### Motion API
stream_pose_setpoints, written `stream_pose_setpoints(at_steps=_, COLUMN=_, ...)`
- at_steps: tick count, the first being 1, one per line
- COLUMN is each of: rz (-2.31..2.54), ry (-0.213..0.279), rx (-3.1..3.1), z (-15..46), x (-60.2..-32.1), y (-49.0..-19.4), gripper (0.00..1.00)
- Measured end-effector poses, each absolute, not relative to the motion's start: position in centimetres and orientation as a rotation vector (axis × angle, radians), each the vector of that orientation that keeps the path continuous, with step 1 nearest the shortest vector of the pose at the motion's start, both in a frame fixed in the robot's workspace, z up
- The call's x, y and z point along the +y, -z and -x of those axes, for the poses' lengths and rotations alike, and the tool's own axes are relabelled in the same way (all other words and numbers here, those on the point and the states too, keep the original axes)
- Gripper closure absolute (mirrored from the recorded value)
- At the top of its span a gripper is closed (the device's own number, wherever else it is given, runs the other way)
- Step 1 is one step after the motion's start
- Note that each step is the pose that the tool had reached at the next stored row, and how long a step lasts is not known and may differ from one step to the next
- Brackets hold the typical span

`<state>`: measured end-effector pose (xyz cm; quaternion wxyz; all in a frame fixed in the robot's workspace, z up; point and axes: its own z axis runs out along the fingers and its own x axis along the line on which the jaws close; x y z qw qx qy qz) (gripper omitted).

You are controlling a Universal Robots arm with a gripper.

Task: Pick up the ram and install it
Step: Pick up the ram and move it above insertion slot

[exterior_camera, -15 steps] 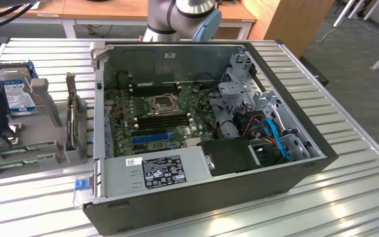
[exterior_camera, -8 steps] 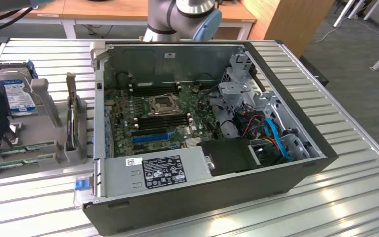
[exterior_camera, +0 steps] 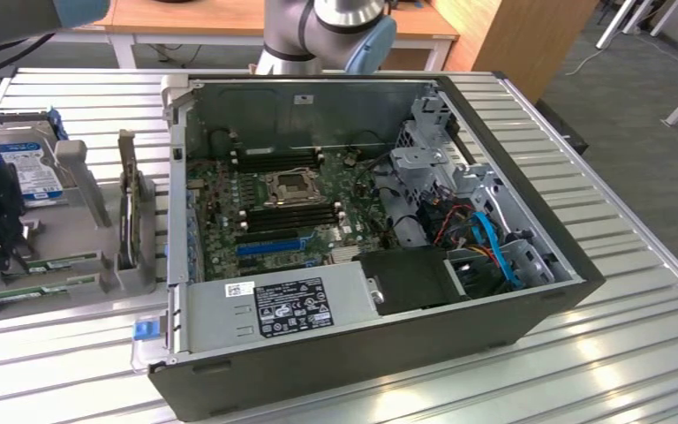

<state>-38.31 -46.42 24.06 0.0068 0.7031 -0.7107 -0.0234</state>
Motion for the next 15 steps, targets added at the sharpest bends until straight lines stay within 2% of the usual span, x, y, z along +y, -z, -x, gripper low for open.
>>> stream_pose_setpoints(at_steps=15, rz=-2.199, ry=0.073, rx=-2.223, z=38.32, x=-46.93, y=-23.7, gripper=0.71)
